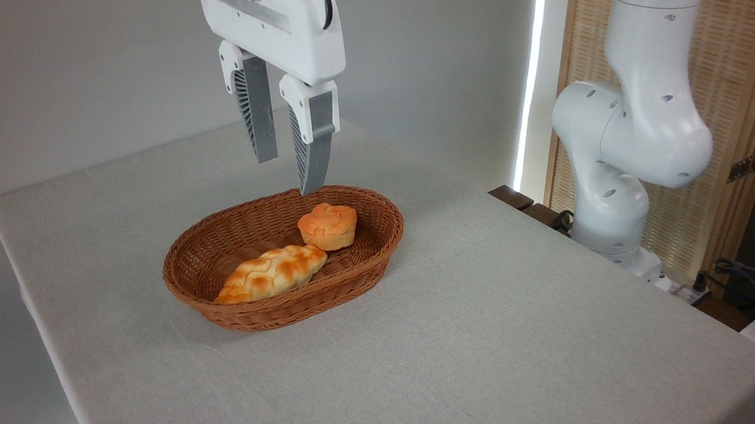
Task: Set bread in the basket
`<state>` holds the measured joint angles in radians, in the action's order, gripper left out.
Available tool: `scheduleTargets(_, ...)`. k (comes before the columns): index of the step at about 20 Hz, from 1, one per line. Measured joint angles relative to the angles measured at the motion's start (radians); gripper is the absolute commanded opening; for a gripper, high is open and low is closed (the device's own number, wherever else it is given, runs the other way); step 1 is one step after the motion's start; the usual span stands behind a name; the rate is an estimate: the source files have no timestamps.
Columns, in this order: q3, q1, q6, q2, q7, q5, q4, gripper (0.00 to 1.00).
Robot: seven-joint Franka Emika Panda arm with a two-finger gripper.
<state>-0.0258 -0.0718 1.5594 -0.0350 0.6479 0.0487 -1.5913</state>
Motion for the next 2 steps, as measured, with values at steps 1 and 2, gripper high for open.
scheduleTargets(1,0.0,0.001,0.0,0.0,0.0,0.0,0.0,1.0)
scheduleTargets(2,0.0,0.002,0.0,0.0,0.0,0.0,0.0,1.0)
